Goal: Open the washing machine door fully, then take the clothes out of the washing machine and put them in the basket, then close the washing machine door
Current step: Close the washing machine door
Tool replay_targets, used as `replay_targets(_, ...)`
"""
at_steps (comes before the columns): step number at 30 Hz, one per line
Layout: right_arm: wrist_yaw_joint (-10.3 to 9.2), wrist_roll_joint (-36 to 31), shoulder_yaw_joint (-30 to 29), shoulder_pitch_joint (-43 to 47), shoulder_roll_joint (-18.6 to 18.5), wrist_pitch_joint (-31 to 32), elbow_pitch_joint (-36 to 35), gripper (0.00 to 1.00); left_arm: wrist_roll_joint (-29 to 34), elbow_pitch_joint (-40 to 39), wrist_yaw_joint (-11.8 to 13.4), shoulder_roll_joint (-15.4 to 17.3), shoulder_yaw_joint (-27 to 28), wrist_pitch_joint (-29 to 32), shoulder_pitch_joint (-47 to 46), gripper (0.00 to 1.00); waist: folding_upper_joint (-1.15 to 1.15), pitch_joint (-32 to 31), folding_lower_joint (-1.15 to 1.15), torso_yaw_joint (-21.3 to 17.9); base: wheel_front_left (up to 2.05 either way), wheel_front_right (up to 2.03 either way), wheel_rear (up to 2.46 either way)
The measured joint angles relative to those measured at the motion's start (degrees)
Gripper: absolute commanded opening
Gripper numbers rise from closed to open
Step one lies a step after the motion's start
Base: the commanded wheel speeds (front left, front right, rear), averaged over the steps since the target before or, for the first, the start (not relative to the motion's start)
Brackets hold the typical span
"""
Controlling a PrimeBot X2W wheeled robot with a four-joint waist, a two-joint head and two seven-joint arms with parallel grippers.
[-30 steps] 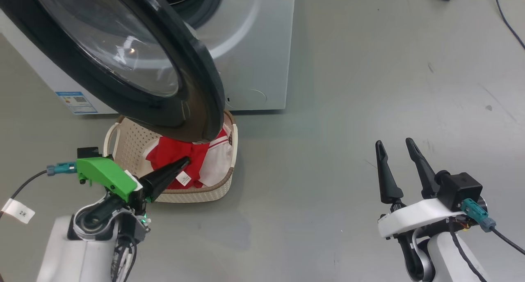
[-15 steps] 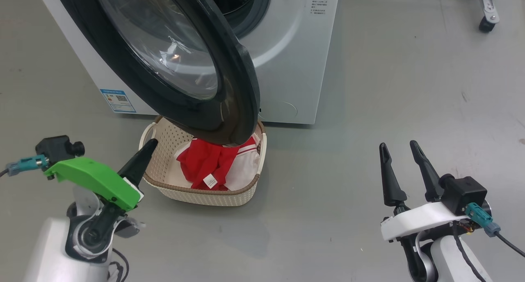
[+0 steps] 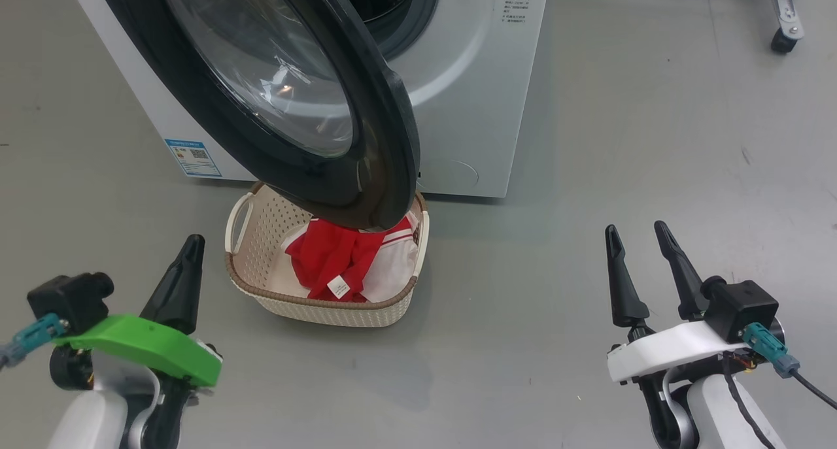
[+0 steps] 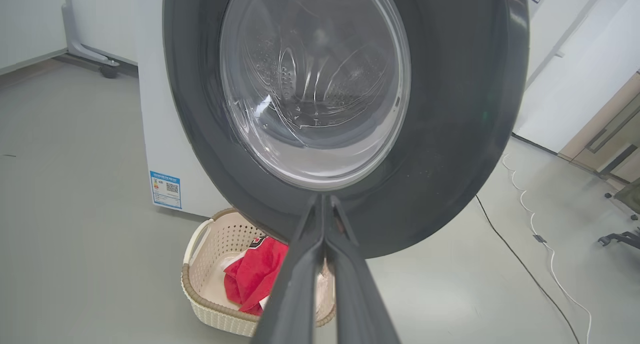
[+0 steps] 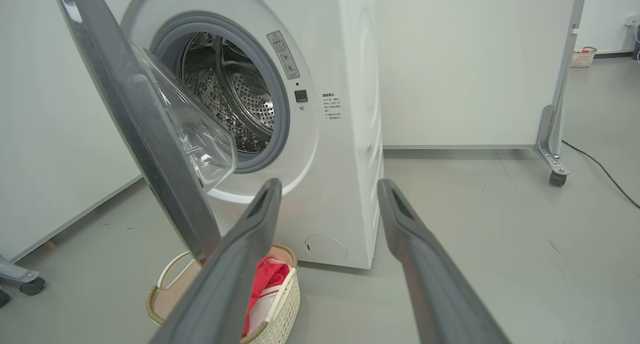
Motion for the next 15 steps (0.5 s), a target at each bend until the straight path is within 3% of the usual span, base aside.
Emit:
replay_targets(5, 0.00, 0.0, 0.0, 0.6, 0.0, 0.0, -0.1, 1.00, 5.0, 0.3, 0.0, 1.4, -2.4, -6.5, 2.0, 0.00, 0.00, 0.1, 0.00, 0.0, 0.00, 0.00, 0.00)
replay_targets(6, 0.01, 0.0, 0.0, 0.8, 0.1, 0.0, -0.1, 1.00, 5.9, 0.6, 0.0, 1.4, -2.5, -7.6, 2.3, 0.09, 0.00, 0.1, 0.00, 0.0, 0.00, 0.00, 0.00)
replay_targets(7, 0.01, 0.0, 0.0, 0.8, 0.1, 0.0, -0.1, 1.00, 6.6, 1.1, 0.0, 1.4, -2.6, -8.8, 2.7, 0.45, 0.00, 0.1, 0.00, 0.0, 0.00, 0.00, 0.00)
replay_targets(8, 0.01, 0.0, 0.0, 0.9, 0.1, 0.0, -0.1, 1.00, 7.1, 1.7, 0.0, 1.4, -2.7, -9.9, 2.9, 1.00, 0.00, 0.2, 0.00, 0.0, 0.00, 0.00, 0.00)
replay_targets(15, 0.01, 0.0, 0.2, 0.9, 0.1, 0.0, -0.1, 1.00, 7.5, 4.7, 0.0, 0.8, -4.4, -14.4, 4.6, 1.00, 0.00, 0.1, 0.00, -0.1, 0.00, 0.00, 0.00)
